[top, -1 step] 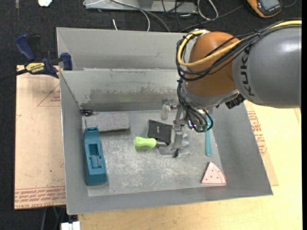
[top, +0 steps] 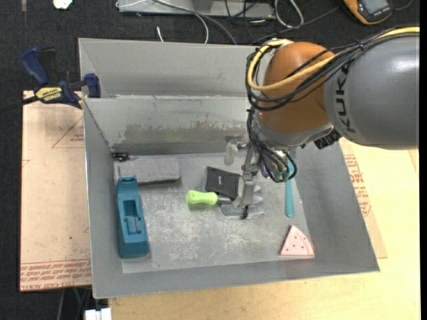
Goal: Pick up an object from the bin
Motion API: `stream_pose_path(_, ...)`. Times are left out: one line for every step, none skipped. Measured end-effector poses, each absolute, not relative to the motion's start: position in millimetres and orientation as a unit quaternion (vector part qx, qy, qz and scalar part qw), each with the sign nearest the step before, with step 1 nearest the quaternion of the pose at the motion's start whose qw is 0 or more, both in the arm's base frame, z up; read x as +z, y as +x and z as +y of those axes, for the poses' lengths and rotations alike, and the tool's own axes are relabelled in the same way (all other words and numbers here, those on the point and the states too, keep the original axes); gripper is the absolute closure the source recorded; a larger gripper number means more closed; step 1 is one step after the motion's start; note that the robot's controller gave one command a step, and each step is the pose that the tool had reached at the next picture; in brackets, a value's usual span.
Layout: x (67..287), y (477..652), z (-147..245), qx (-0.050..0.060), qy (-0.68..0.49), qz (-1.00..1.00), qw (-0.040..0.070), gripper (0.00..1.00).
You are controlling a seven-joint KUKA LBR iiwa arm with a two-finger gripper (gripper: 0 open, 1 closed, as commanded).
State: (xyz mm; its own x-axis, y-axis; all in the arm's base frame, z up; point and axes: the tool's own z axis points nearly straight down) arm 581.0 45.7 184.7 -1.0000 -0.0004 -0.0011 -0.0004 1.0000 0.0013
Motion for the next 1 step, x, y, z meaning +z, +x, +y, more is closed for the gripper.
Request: stream_pose_path(129.2,579.6,16.5,0.001,0.012,1.000,0.001,0.00)
